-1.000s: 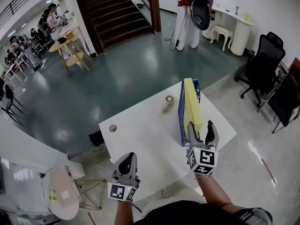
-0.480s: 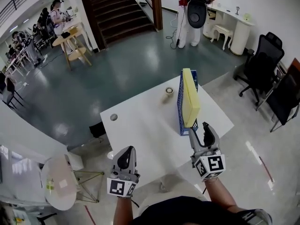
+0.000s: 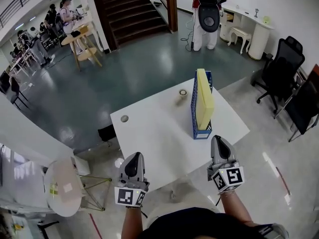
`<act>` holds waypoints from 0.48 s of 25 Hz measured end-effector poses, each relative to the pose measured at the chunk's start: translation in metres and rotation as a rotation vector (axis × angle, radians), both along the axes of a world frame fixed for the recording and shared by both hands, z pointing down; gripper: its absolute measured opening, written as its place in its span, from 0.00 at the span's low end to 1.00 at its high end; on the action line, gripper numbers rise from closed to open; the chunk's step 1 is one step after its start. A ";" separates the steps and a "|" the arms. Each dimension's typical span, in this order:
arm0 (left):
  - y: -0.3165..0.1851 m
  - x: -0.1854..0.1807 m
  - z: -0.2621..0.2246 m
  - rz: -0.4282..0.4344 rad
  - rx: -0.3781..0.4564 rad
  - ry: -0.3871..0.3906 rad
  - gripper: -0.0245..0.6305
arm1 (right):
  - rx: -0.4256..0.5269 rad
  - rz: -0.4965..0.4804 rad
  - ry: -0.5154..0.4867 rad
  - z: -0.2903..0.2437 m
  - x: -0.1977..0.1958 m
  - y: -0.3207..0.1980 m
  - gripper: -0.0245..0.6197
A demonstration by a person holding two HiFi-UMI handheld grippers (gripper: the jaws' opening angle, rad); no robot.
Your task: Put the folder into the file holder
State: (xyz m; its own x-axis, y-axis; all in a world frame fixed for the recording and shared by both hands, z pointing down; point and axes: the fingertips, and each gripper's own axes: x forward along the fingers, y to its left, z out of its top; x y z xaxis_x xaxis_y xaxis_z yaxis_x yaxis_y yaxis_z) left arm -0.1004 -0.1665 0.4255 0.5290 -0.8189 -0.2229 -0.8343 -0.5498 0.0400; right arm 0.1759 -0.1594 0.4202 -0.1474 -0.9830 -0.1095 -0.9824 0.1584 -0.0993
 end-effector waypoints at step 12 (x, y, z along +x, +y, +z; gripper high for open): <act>0.009 -0.004 -0.009 -0.025 0.022 -0.038 0.03 | 0.011 0.042 -0.019 -0.002 0.014 0.006 0.04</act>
